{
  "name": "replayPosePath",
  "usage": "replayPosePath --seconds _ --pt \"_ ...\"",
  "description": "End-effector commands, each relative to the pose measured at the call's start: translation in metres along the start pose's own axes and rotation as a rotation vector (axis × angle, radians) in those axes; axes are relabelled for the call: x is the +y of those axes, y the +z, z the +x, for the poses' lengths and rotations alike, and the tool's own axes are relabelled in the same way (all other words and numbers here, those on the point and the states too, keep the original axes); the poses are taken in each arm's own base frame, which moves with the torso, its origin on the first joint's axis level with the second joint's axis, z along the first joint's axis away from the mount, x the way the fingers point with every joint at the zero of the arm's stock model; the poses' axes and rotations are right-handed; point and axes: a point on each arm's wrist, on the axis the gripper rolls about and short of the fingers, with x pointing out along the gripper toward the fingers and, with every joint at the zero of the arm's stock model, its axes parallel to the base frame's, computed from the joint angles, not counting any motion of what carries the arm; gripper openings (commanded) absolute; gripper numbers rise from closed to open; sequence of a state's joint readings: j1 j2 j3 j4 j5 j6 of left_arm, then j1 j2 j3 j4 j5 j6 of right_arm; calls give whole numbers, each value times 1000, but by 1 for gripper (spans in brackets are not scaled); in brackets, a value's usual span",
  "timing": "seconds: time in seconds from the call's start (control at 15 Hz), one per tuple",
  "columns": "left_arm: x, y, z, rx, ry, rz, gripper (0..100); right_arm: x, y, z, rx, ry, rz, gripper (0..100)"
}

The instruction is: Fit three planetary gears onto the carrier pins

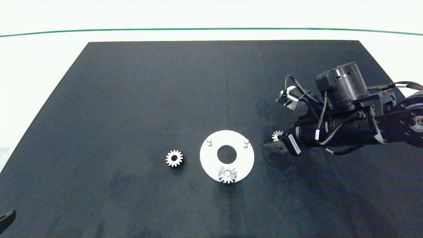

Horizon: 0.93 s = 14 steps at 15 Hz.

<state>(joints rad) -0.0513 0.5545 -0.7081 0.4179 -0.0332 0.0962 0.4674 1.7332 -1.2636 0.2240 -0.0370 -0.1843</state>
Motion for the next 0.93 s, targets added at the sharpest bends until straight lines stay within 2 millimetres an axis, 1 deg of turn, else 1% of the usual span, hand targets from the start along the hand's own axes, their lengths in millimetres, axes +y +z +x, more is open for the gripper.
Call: replayPosePath --seconds 0.07,0.4,0.93 --pt "0 0 0 1 0 0 100 0 0 0 3 0 -2 95" --pt "0 0 0 1 0 0 100 1 -5 3 20 1 0 86" --pt "0 0 0 1 -2 1 100 -2 -3 9 13 -9 2 69"
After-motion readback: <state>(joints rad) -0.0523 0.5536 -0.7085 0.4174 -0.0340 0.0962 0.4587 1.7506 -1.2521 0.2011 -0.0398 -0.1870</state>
